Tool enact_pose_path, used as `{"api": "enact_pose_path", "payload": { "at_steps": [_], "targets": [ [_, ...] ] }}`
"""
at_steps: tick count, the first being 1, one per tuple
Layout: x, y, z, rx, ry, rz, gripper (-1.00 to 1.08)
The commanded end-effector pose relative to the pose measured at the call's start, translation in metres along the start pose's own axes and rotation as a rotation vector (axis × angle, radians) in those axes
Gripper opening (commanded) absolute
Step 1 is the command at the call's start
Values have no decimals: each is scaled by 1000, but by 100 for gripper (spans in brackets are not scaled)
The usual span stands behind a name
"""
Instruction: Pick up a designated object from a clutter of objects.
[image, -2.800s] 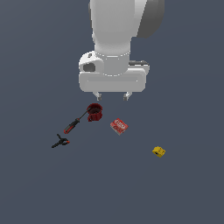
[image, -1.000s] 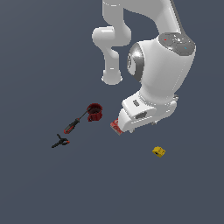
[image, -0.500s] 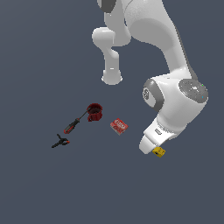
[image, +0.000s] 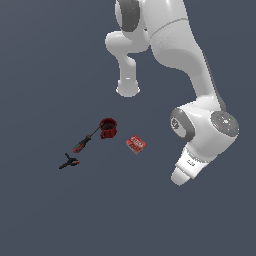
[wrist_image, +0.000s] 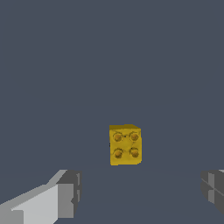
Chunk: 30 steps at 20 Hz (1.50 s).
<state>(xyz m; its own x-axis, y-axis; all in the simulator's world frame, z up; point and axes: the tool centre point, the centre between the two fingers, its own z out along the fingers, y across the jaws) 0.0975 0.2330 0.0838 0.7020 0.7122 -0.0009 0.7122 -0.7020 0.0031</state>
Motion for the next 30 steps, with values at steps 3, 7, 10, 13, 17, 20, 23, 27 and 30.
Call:
{"api": "enact_pose_path", "payload": {
  "at_steps": [3, 7, 10, 13, 17, 20, 23, 27, 30],
  "targets": [
    [5, -6, 11, 3, 1, -28, 100],
    [5, -6, 11, 3, 0, -27, 100],
    [5, -6, 17, 3, 0, -27, 100],
    [5, -6, 29, 3, 0, -28, 100],
    [4, -7, 51, 3, 0, -30, 100],
    [5, -7, 60, 3, 1, -30, 100],
    [5, -7, 62, 3, 1, -30, 100],
    [6, -6, 62, 3, 1, -30, -100],
    [6, -6, 62, 3, 1, -30, -100]
  ]
}}
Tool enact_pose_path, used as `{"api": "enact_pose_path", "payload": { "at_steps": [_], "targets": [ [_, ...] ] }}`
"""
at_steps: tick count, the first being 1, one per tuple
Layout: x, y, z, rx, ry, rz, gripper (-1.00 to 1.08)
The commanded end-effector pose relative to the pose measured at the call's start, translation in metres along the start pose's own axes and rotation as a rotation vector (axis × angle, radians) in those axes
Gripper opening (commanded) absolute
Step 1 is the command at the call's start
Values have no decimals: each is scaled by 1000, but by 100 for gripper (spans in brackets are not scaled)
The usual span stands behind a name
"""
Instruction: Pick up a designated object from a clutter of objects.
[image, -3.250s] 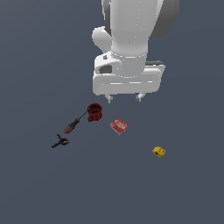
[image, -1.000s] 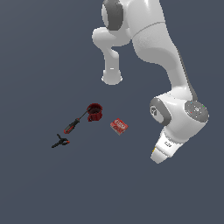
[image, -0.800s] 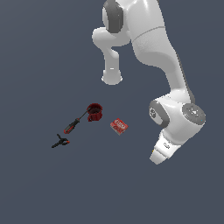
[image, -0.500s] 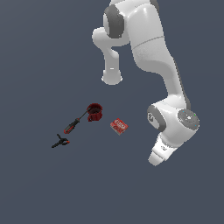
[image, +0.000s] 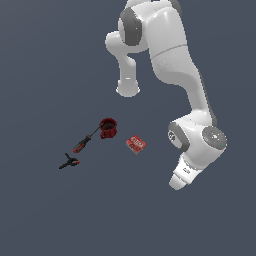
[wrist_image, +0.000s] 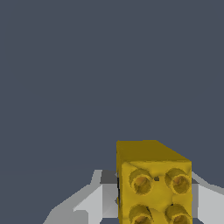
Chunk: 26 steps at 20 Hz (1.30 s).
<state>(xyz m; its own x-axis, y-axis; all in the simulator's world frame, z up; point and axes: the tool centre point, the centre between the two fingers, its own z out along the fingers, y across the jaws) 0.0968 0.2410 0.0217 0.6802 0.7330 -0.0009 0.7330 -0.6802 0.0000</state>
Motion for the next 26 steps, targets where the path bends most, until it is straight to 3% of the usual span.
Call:
{"api": "enact_pose_path", "payload": {
  "at_steps": [1, 14, 26],
  "targets": [
    [0, 0, 0, 0, 1, 0, -100],
    [-11, 2, -11, 0, 1, 0, -100],
    [-66, 12, -65, -1, 0, 0, -100]
  ]
}}
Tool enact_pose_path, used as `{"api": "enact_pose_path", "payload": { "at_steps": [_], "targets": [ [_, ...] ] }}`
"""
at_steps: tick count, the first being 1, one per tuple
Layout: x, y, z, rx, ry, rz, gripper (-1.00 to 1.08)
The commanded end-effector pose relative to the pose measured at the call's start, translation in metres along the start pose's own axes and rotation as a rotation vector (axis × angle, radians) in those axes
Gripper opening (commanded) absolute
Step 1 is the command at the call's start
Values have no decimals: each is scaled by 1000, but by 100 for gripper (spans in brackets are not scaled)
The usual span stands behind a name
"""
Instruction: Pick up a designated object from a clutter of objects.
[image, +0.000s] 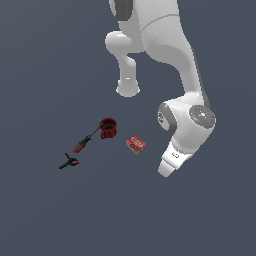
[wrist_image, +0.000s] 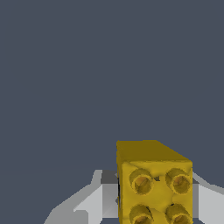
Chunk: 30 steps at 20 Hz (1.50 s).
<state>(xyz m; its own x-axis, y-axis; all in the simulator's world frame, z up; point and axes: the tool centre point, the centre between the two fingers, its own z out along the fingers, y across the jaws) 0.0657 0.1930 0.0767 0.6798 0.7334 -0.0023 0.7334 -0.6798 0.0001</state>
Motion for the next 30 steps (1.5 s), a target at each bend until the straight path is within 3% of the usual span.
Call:
{"api": "enact_pose_path", "payload": {
  "at_steps": [1, 30],
  "targets": [
    [-16, 3, -16, -2, 1, 1, -100],
    [-225, 44, -231, 2, 5, 0, -100]
  ]
}}
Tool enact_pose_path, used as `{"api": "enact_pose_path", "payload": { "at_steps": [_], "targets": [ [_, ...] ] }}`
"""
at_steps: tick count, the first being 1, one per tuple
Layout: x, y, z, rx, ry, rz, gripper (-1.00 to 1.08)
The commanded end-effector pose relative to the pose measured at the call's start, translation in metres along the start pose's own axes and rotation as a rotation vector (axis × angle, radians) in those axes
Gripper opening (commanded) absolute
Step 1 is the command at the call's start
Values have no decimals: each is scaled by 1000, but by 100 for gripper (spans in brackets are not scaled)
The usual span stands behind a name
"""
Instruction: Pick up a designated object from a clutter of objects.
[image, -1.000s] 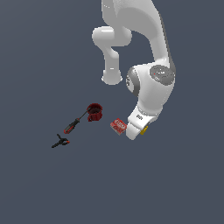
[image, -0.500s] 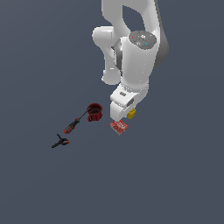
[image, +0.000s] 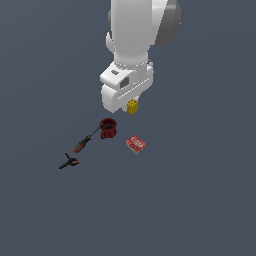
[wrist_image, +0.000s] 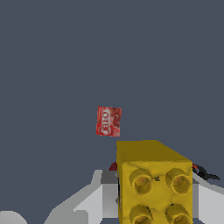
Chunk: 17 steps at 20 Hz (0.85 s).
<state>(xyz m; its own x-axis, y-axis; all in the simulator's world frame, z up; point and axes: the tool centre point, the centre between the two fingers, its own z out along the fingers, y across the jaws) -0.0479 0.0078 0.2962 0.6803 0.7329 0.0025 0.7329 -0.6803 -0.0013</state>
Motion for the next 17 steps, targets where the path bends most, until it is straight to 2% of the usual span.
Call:
{"api": "enact_pose_path", "payload": {
  "at_steps": [1, 9, 17],
  "targets": [
    [-18, 3, -19, 1, 1, -1, -100],
    [-59, 14, -64, 0, 0, 0, -100],
    [-72, 20, -79, -1, -2, 0, -100]
  ]
}}
